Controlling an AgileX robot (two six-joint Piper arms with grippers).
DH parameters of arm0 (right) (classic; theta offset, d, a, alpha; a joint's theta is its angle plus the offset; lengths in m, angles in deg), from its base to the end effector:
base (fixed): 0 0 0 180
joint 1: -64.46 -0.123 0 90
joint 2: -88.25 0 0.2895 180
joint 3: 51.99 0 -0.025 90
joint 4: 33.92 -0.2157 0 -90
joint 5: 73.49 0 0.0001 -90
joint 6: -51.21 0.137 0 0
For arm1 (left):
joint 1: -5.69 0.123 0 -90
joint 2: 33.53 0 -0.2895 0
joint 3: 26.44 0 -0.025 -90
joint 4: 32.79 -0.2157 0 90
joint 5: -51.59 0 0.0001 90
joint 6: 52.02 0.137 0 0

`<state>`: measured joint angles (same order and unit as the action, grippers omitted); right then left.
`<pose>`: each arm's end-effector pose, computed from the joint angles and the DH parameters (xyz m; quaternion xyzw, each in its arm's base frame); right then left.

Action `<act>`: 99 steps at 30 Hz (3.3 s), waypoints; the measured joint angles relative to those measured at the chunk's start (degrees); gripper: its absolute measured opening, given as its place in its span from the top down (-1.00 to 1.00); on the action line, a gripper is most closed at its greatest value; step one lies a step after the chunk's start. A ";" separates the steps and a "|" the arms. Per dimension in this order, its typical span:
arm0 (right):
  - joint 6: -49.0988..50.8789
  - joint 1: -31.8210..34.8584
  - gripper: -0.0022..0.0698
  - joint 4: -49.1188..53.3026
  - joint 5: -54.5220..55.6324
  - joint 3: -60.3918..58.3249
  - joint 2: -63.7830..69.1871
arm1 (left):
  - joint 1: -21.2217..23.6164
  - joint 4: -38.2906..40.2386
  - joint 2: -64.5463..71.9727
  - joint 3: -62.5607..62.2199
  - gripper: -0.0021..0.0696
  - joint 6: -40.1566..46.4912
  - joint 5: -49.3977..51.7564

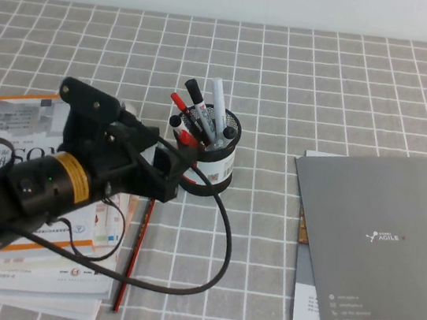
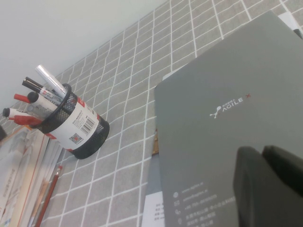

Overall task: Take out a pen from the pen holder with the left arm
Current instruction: 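Take a marker out of the pen holder and lay it on the table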

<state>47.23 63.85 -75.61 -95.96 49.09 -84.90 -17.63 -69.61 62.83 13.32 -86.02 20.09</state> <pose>0.0546 0.0355 0.1686 0.1562 0.7641 0.2867 0.5564 0.2786 -0.1668 0.2280 0.2427 0.7768 -0.2483 0.5254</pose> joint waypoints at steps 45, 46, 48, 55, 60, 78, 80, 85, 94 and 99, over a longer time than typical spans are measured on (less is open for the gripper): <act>0.00 0.00 0.97 0.00 0.00 0.00 0.00 | 2.45 6.74 9.81 -0.56 -0.38 13.80 -15.09; 0.00 0.00 0.97 0.00 0.00 0.00 0.00 | 2.45 6.97 9.94 -0.56 -0.38 14.28 -15.22; 0.00 0.00 0.97 0.00 0.00 0.00 0.00 | 2.60 7.81 10.06 -0.56 -0.38 15.08 -15.70; 0.00 0.00 0.97 0.00 0.00 0.00 0.00 | 4.53 9.03 10.06 -0.56 -0.38 15.72 -18.11; 0.00 0.00 0.97 0.00 0.00 0.00 0.00 | 5.43 9.21 10.06 -0.56 -0.38 15.72 -18.63; 0.00 0.00 0.97 0.00 0.00 0.00 0.00 | 7.12 9.09 10.06 -0.56 -0.38 15.62 -20.42; 0.00 0.00 0.97 0.00 0.00 0.00 0.00 | 7.12 9.09 10.06 -0.56 -0.38 15.62 -21.02; 0.00 0.00 0.97 0.00 0.00 0.00 0.00 | 7.12 7.66 10.06 -0.56 -0.38 13.81 -21.53; 0.00 0.00 0.97 0.00 0.00 0.00 0.00 | 7.12 4.34 10.06 -0.56 -0.38 12.06 -22.03; 0.00 0.00 0.97 0.00 0.00 0.00 0.00 | 7.12 4.01 10.06 -0.56 -0.33 12.54 -22.03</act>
<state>47.23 63.85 -75.61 -95.96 49.09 -84.90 -10.51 -65.60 72.89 12.76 -73.48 -1.94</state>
